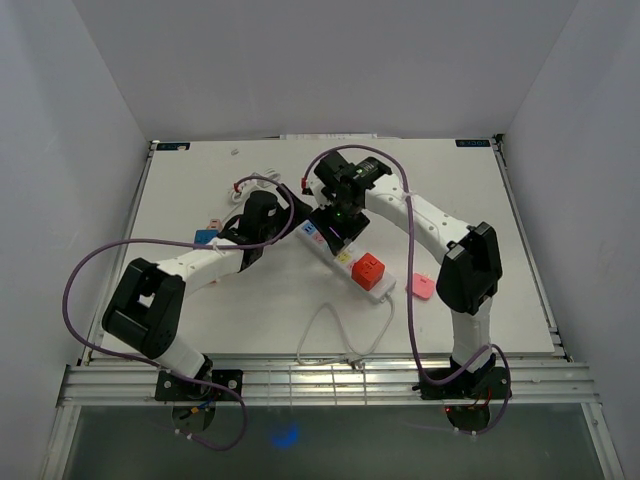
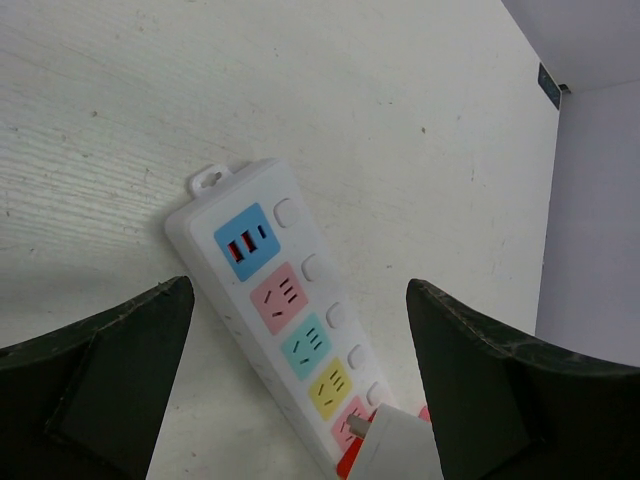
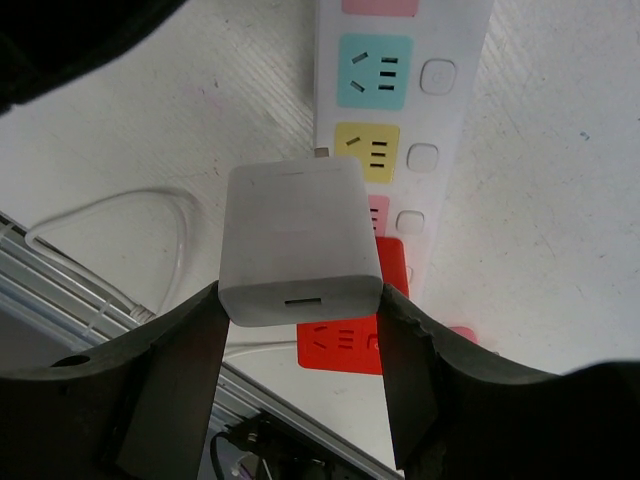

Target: Insert the plug

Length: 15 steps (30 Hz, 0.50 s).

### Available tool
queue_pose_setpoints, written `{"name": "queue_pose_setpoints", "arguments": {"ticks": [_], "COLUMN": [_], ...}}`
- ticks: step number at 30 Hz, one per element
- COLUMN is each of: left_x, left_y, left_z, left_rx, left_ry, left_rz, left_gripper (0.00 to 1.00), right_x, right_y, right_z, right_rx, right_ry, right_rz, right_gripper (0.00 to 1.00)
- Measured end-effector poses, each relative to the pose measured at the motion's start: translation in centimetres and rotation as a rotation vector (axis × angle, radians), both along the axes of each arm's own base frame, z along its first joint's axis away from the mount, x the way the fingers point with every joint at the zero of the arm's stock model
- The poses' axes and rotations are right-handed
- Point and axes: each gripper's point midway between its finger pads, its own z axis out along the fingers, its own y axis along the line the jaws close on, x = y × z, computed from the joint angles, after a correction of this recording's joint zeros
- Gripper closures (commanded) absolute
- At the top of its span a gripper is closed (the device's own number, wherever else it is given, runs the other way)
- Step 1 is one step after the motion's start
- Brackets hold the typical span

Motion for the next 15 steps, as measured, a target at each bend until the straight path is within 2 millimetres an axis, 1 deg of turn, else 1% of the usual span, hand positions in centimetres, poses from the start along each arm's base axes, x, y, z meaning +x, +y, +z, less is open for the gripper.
{"name": "queue_pose_setpoints", "arguments": {"ticks": [2, 9, 15], "left_x": [-0.3, -0.6, -0.7], "left_y": [0.2, 0.4, 0.4], "left_z": [-0.5, -1.1, -1.1], "left_rx": [0.010, 0.028, 0.032], "left_ry": [0.016, 0.035, 0.036], "left_rz": [-0.001, -0.004, -0.006], "left_gripper": [0.02, 0.02, 0.02], "right_x": [-0.1, 0.0, 0.2], "right_y": [-0.2, -1.1, -1.6], "right_z": [-0.2, -2.3, -2.9], "right_rx": [-0.015, -0.096, -0.132], "right_ry": [0.008, 0.039, 0.040], "right_rz": [-0.003, -0.023, -0.035], "right_gripper": [0.92, 0.92, 0.92]}}
